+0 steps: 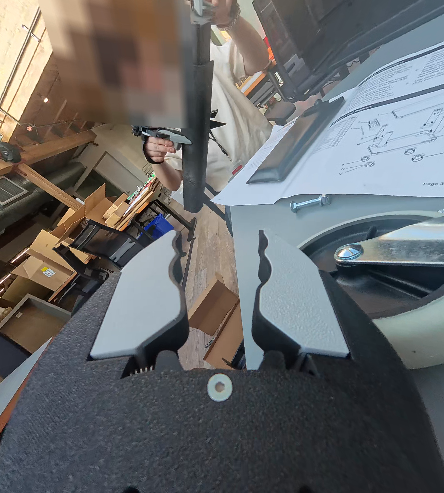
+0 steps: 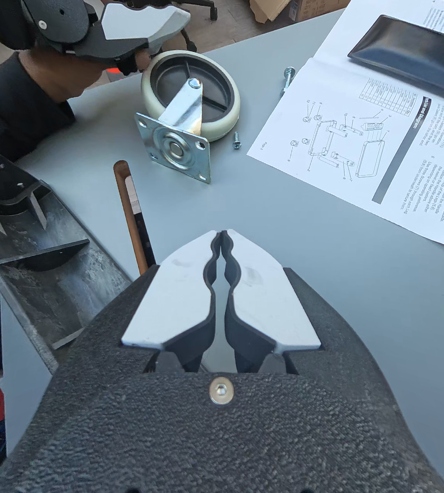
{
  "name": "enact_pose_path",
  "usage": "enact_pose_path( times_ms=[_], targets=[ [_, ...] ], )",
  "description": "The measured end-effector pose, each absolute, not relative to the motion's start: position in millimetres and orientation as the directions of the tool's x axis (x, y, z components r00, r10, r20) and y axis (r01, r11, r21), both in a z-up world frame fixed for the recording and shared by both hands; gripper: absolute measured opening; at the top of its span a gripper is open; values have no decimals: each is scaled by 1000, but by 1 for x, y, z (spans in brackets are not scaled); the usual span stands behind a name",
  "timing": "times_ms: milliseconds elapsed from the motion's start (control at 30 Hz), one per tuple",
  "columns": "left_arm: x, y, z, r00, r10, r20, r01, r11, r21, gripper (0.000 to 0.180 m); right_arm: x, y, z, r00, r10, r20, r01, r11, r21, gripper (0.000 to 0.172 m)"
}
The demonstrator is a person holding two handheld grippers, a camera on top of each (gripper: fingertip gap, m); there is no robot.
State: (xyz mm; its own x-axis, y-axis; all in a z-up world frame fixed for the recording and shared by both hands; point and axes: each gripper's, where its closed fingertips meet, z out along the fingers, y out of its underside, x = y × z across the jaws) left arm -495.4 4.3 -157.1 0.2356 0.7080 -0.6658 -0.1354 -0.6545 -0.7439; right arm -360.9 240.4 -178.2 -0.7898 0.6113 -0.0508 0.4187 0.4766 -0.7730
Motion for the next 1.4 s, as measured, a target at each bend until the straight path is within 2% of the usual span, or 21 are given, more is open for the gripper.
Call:
enact_pose_path(
  times_ms=[500,1400],
  targets=[
    [-492,-31,-174,151,693,-704,-92,-700,-708,54,-360,232,-192,-804,591,-66,416,478,-774,0],
    [-498,-36,-195,173,680,-713,-34,-719,-694,47,-362,231,-202,-805,589,-68,425,494,-759,0]
  ],
)
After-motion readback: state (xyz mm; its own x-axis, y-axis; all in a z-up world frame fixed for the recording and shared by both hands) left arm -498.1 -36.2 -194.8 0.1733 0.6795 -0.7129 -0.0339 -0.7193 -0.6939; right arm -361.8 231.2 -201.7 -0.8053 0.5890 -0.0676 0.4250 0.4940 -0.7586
